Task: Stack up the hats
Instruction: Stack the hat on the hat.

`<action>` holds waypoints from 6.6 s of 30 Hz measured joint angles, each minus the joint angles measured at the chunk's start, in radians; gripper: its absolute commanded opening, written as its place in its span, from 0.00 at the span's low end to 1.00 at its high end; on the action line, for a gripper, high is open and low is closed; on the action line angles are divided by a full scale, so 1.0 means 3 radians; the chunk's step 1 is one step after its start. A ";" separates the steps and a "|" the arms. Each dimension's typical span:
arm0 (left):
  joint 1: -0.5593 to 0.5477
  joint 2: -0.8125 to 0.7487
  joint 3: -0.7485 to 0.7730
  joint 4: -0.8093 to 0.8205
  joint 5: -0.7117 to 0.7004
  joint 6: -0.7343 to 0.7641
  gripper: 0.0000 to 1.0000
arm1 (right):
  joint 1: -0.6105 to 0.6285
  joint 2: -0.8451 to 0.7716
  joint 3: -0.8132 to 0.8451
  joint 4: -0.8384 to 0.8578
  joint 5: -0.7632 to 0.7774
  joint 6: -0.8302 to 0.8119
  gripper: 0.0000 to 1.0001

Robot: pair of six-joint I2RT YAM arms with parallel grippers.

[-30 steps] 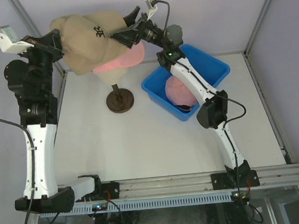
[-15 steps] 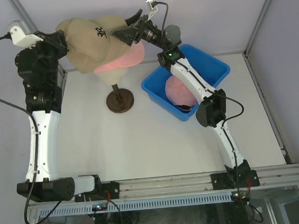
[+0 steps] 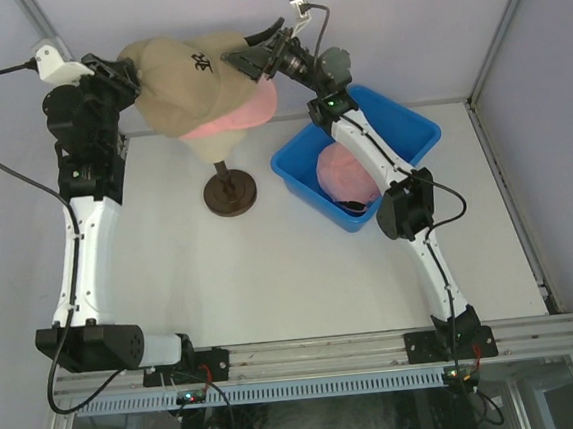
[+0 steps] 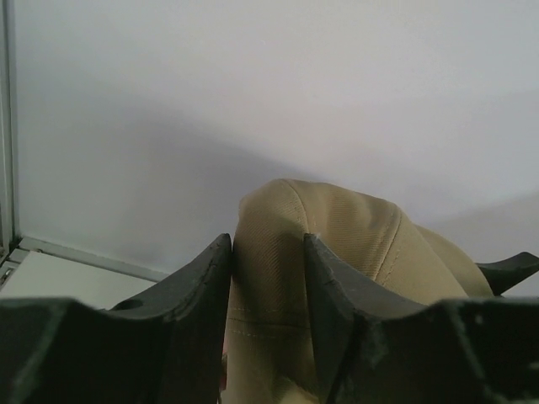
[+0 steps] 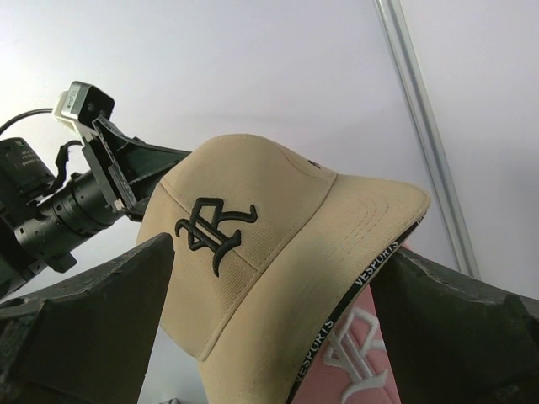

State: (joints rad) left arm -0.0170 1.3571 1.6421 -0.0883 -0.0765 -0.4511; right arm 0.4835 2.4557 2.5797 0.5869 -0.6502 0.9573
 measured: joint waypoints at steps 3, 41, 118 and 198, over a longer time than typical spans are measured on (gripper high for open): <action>0.0004 0.0057 0.0000 0.0004 0.0005 0.0000 0.52 | -0.0024 0.0000 0.0000 0.0015 0.0022 0.0000 0.94; 0.0197 0.0688 0.0608 -0.0182 0.0393 -0.0212 0.52 | -0.0169 -0.0020 -0.0722 0.0327 0.0083 0.0004 0.94; 0.0810 -0.0217 -0.1486 0.1417 0.1830 -0.1530 0.52 | -0.0084 -0.0811 -0.1397 -0.0899 0.0158 0.0011 0.94; 0.0565 -0.0188 -0.1170 0.0449 0.1138 -0.0989 0.27 | -0.0168 -0.0599 -0.0891 -0.1534 0.0409 0.0028 0.94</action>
State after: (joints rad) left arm 0.1524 1.3006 1.2911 0.0463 0.2649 -0.7479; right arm 0.4332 2.2761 2.3123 0.1268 -0.5274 0.9657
